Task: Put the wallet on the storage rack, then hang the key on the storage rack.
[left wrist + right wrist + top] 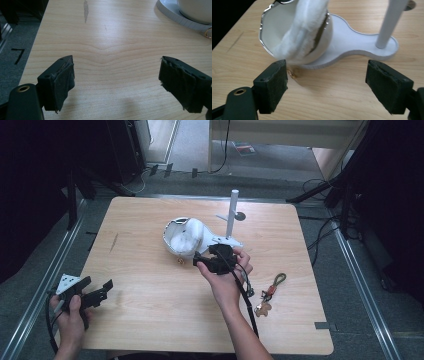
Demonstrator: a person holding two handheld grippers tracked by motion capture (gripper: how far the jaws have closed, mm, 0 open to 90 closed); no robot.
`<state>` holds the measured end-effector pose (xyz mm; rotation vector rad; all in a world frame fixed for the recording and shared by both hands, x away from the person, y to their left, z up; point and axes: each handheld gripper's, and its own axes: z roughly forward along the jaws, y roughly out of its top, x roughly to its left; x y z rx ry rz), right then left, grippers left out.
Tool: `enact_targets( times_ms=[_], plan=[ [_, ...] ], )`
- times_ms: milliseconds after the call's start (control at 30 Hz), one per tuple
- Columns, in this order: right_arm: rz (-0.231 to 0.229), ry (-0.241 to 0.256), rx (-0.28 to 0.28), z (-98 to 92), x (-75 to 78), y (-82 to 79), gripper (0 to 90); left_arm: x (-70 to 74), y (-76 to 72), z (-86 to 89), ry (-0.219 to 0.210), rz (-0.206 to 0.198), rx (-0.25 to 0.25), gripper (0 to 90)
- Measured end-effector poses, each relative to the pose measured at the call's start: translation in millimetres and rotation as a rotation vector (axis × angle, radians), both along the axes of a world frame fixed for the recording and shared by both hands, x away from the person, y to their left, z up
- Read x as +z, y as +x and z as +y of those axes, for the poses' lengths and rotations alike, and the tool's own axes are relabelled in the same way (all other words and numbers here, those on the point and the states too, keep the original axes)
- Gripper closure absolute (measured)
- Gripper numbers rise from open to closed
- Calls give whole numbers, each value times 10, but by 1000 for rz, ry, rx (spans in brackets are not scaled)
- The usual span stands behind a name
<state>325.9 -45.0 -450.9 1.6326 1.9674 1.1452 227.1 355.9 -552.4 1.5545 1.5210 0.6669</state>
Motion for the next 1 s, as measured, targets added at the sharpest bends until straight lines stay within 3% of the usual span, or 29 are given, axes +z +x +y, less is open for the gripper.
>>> enact_targets(
  times_ms=[400, 533, 1000],
  plan=[
    [78, 15, -83, -404, -46, -138, 150, -1, -3, 4, -1, 1, 1, 140],
    [114, -32, -109, -549, -89, -153, 163, -2, -3, 5, -4, 3, -1, 140],
    [194, -101, -269, -1111, -250, -127, 161, 0, 4, 0, 1, 18, -9, 140]
  ],
)
